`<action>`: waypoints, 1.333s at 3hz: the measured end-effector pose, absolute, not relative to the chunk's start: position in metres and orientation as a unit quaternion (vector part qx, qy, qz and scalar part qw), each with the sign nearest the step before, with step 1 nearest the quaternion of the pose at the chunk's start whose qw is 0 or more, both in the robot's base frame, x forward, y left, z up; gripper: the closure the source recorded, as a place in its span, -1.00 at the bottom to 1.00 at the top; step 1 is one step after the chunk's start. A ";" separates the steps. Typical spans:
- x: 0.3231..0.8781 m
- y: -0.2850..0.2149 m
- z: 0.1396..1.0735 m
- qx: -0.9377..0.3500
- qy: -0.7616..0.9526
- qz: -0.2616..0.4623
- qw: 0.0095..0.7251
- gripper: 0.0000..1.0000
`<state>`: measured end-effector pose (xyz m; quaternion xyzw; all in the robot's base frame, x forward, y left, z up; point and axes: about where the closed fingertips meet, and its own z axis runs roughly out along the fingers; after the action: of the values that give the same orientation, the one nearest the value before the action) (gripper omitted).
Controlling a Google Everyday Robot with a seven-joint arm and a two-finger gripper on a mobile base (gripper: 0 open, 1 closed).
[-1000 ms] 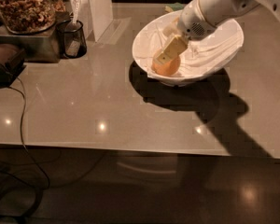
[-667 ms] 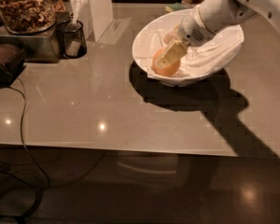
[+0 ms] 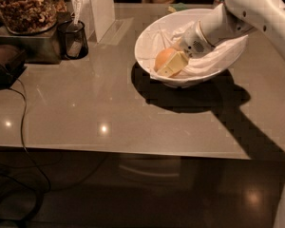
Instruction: Pick orange from white bowl
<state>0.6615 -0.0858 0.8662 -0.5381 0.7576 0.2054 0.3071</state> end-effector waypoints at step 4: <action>0.655 -0.105 0.901 -0.504 0.757 0.175 0.377 1.00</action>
Offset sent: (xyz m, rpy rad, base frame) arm 0.0007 0.0007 -0.0135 0.0519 0.0163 -0.0348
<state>0.6555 -0.1049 0.9014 -0.5036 0.7573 0.1752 0.3772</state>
